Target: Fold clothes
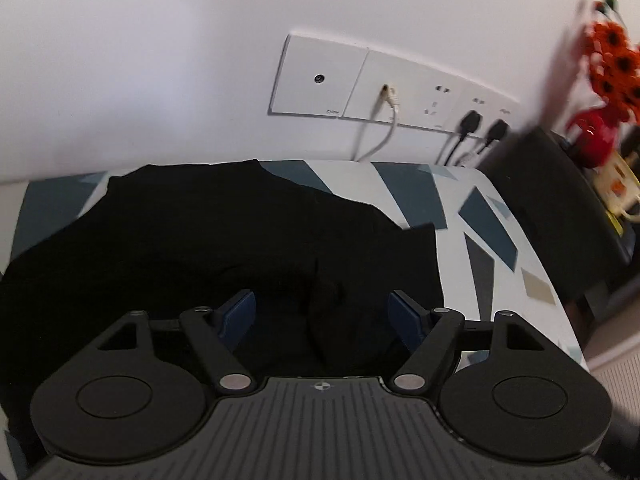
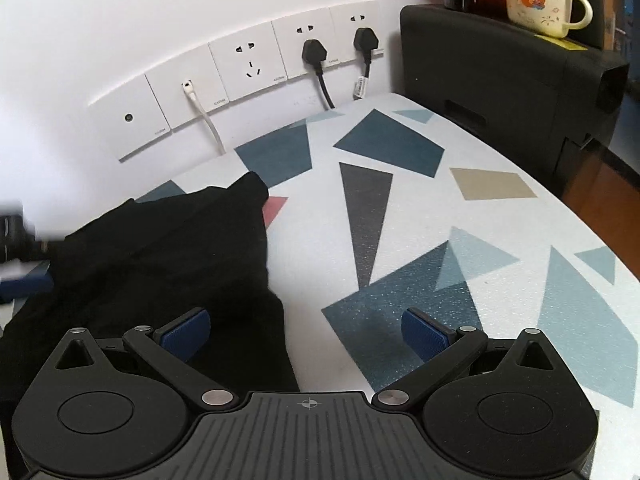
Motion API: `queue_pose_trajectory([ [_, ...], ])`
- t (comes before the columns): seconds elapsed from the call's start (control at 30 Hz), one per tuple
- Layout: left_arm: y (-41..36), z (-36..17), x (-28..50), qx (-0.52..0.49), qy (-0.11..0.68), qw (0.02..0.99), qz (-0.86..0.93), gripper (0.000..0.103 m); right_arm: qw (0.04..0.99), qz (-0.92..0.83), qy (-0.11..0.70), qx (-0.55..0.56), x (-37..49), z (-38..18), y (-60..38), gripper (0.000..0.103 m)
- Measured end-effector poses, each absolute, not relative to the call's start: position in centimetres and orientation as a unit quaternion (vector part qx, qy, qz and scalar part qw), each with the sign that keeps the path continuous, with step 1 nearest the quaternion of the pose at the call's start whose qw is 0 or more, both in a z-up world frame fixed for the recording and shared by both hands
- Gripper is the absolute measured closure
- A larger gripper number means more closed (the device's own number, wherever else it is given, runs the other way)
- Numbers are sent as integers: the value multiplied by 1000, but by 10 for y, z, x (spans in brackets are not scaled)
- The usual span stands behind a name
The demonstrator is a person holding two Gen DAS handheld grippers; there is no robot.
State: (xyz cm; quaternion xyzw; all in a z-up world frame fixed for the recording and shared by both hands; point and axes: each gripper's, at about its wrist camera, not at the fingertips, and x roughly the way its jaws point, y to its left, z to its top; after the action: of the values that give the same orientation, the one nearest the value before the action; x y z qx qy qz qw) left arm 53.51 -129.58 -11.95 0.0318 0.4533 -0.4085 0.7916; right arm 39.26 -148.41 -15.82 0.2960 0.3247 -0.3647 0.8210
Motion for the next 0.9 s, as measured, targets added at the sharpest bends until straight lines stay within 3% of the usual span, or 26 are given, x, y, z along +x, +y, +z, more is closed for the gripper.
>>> queue_pose_trajectory([
  [0.1,-1242,-109,537,-16,449,801,-396,27,837,-335,313,297,400,-157,-1481,1],
  [0.17,-1201,-107,536,-31,430,824,-368,15,851,-309,312,288,408,-156,-1475,1],
  [0.23,-1163,-108,531,-13,402,851,-338,13,863,-284,315,274,418,-155,-1468,3],
  [0.37,-1121,-138,517,86,399,869,-278,14,891,-230,323,223,445,-157,-1451,8],
  [0.43,-1113,-156,509,128,402,870,-257,23,899,-209,329,200,462,-162,-1441,8],
  [0.57,-1122,-176,502,154,397,870,-247,24,899,-195,338,199,494,-174,-1429,10],
  [0.63,-1125,-183,505,150,395,878,-227,26,896,-212,352,167,509,-181,-1424,23],
  [0.7,-1126,-189,516,140,399,884,-201,61,883,-238,365,173,516,-184,-1431,46],
  [0.73,-1124,-190,521,134,405,884,-192,92,876,-251,363,195,516,-183,-1438,54],
  [0.8,-1112,-189,532,96,413,886,-187,93,871,-264,335,246,507,-174,-1455,95],
  [0.9,-1096,-188,541,62,414,892,-172,93,878,-289,263,275,485,-146,-1480,95],
])
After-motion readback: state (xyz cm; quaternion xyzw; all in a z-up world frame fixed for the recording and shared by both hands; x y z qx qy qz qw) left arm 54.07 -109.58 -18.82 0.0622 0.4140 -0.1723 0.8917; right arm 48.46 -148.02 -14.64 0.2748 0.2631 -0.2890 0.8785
